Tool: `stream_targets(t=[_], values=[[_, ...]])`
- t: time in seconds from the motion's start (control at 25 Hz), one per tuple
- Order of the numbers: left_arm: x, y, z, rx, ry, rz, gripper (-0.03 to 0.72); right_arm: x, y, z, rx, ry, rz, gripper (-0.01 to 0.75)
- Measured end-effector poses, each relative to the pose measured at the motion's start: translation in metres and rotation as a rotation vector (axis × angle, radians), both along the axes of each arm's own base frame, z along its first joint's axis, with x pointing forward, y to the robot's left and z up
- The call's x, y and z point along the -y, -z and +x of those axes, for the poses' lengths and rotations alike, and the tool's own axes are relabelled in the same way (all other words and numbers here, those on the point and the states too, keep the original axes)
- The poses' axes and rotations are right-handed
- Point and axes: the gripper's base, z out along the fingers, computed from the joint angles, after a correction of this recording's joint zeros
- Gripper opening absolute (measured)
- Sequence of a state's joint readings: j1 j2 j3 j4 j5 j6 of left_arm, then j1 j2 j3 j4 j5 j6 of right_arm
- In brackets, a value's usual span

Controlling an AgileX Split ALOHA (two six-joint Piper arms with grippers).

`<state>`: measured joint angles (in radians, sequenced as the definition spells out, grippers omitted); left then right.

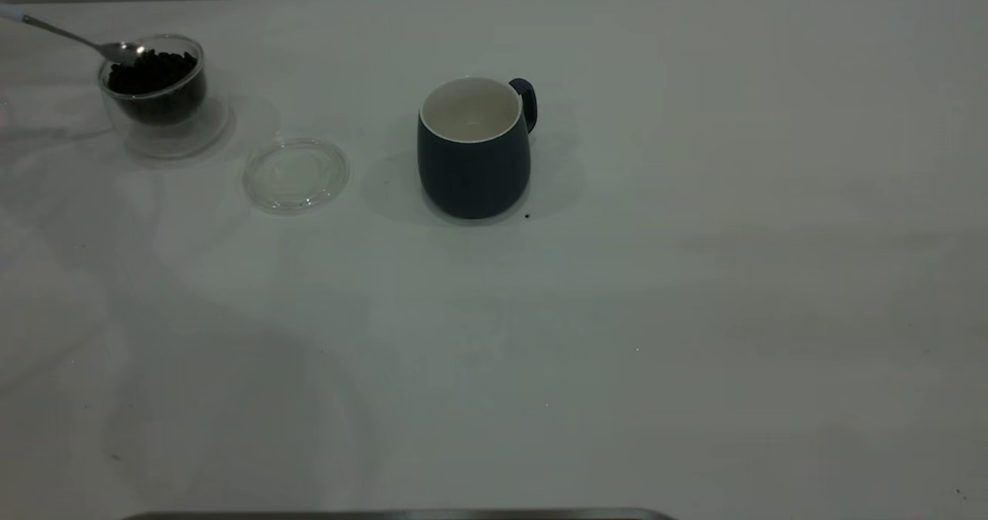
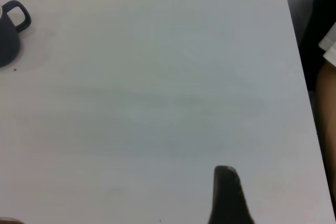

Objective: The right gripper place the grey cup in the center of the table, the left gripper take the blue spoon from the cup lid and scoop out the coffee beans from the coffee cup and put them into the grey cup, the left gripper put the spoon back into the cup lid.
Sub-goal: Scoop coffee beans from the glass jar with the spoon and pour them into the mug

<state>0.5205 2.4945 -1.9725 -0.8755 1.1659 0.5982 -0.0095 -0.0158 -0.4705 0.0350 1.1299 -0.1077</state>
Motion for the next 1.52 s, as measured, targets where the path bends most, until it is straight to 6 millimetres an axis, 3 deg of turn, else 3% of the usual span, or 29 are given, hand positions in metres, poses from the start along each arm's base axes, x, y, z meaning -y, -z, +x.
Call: stream_targets(t=[0.2, 0.56, 0.88, 1.24, 1.36, 1.52], values=[[0.004, 0.000, 0.000, 0.003, 0.036, 0.030, 0.129, 0.000, 0.000, 0.000, 0.000, 0.000, 0.000, 0.462], [0.048, -0.003, 0.015, 0.043, 0.183, 0.069, 0.129, 0.000, 0.000, 0.000, 0.000, 0.000, 0.000, 0.462], [0.047, -0.051, 0.010, 0.107, 0.210, 0.174, 0.129, 0.000, 0.000, 0.000, 0.000, 0.000, 0.000, 0.462], [0.045, -0.054, 0.008, 0.112, 0.253, 0.236, 0.129, 0.000, 0.000, 0.000, 0.000, 0.000, 0.000, 0.462], [0.055, -0.081, 0.006, 0.159, 0.300, 0.304, 0.129, 0.000, 0.000, 0.000, 0.000, 0.000, 0.000, 0.462], [0.096, -0.156, -0.007, 0.253, 0.396, 0.496, 0.129, 0.000, 0.000, 0.000, 0.000, 0.000, 0.000, 0.462]])
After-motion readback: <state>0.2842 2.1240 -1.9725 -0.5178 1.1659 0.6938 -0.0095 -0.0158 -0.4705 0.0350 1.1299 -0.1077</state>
